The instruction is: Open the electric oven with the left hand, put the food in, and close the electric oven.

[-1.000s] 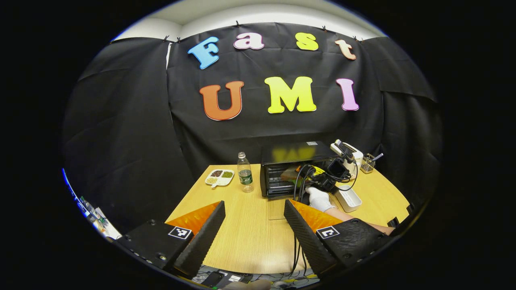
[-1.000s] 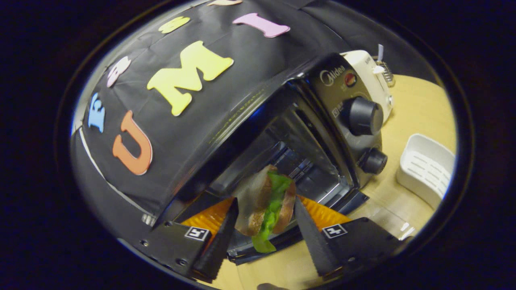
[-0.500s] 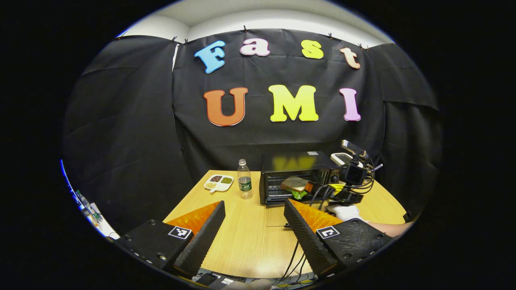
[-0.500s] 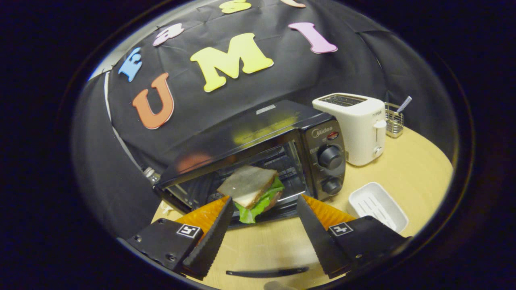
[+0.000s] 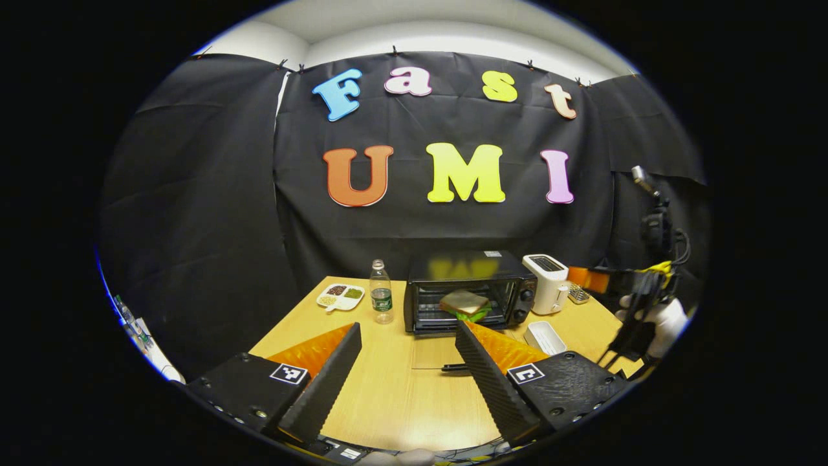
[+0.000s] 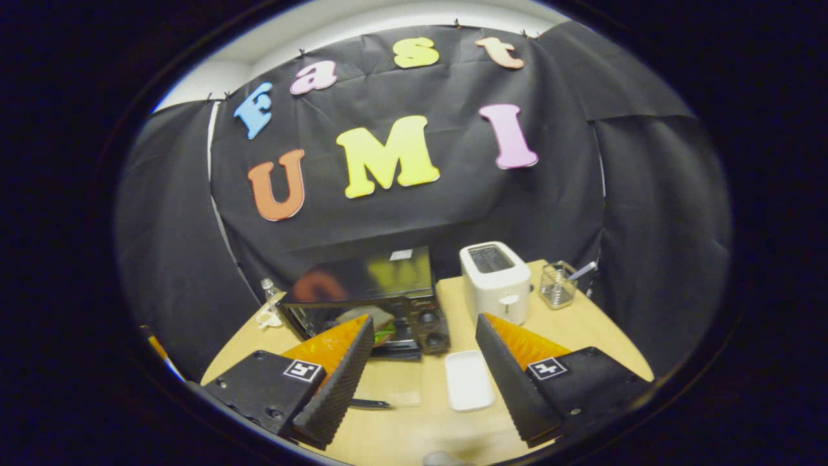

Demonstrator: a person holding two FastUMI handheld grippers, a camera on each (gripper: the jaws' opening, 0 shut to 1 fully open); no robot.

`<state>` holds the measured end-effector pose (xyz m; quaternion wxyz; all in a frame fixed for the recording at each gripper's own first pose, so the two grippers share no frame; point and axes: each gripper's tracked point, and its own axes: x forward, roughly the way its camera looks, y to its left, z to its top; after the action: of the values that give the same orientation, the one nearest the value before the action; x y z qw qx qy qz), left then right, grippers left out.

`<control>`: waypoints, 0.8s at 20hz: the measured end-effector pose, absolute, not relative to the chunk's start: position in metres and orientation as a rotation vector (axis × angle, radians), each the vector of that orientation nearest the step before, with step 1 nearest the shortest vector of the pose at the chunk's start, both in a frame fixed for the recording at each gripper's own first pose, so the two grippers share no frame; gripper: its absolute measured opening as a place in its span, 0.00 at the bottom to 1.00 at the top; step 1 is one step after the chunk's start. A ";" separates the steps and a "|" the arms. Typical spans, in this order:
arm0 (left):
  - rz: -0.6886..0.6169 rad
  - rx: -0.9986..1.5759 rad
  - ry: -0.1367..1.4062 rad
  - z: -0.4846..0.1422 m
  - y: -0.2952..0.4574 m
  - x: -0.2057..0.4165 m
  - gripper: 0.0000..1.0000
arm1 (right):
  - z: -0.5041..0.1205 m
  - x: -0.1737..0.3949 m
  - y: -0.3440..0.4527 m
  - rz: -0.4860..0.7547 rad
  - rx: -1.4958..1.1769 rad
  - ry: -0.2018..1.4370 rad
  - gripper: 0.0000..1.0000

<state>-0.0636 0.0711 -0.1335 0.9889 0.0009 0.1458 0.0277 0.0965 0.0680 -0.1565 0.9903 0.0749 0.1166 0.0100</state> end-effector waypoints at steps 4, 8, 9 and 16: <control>0.082 -0.001 0.336 -0.159 0.043 -0.049 0.96 | -0.124 0.059 0.011 0.028 0.079 0.173 1.00; 0.150 -0.030 0.388 -0.180 0.012 -0.038 0.96 | -0.104 0.045 -0.023 0.126 0.030 0.142 0.90; 0.163 -0.018 0.392 -0.186 0.005 -0.036 0.96 | -0.106 0.044 -0.032 0.146 0.024 0.149 1.00; 0.112 -0.015 0.519 -0.259 -0.049 -0.024 0.96 | -0.110 0.034 -0.073 0.137 0.060 0.194 1.00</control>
<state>-0.0242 -0.0492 -0.2590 0.9649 -0.0072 0.2566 0.0554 0.0337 -0.0731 -0.1098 0.9925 0.0299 0.0966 0.0682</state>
